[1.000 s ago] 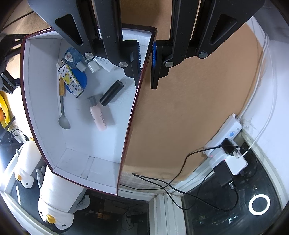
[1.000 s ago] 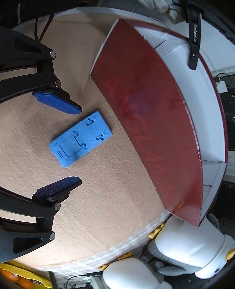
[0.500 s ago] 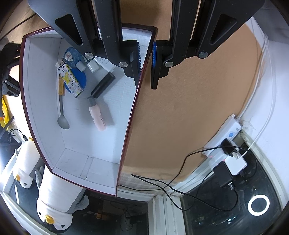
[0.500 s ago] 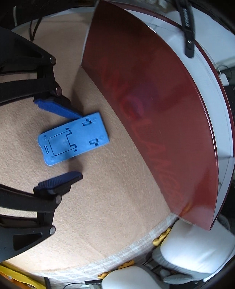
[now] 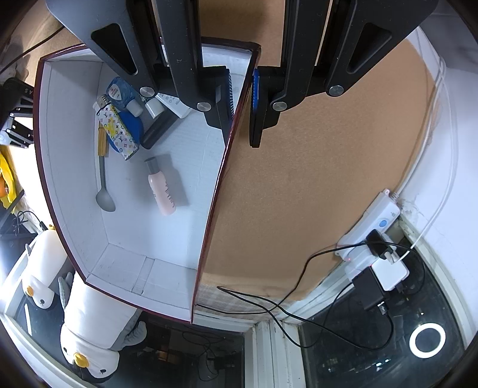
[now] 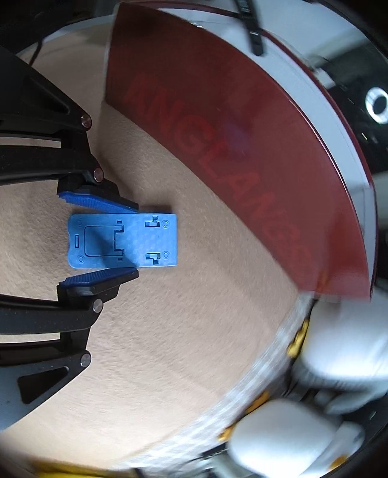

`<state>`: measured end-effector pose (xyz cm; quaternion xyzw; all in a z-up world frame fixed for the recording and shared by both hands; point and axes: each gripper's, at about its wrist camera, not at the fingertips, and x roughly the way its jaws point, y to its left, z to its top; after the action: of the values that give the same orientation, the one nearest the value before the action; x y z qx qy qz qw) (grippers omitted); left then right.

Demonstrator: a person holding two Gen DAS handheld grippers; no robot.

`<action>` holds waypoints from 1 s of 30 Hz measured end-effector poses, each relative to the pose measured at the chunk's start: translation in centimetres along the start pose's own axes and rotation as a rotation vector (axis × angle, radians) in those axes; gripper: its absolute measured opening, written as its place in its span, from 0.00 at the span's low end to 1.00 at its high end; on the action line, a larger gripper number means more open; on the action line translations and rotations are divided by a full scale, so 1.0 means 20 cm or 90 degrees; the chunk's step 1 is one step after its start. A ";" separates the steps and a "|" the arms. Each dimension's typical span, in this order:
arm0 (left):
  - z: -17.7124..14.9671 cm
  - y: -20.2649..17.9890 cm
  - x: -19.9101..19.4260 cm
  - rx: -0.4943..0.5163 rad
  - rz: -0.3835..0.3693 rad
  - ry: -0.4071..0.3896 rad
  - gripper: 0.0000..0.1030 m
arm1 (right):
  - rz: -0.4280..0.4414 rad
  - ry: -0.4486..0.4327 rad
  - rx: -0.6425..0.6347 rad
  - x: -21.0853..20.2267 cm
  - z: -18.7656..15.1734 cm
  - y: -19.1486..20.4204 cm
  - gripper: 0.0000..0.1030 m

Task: Organize rigid objects
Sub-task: 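Carry the blue phone stand into the box and open the right gripper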

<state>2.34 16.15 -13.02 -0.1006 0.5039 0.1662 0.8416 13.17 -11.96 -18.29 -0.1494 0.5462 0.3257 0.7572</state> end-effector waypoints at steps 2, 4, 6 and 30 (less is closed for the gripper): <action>0.00 0.00 0.00 0.000 0.000 0.000 0.08 | 0.004 -0.012 0.044 -0.03 -0.02 -0.03 0.32; 0.00 0.00 0.00 0.000 -0.001 -0.001 0.08 | 0.009 -0.023 0.072 -0.06 -0.04 -0.07 0.32; 0.00 0.00 0.00 -0.001 -0.002 -0.002 0.08 | 0.007 -0.040 0.095 -0.12 -0.05 -0.07 0.32; -0.01 0.05 0.01 -0.012 -0.052 -0.015 0.08 | 0.047 -0.162 0.013 -0.45 0.37 0.50 0.32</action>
<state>1.96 16.98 -13.18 -0.1273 0.4878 0.1377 0.8526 10.22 -3.23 -6.07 -0.0792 0.4543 0.3645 0.8090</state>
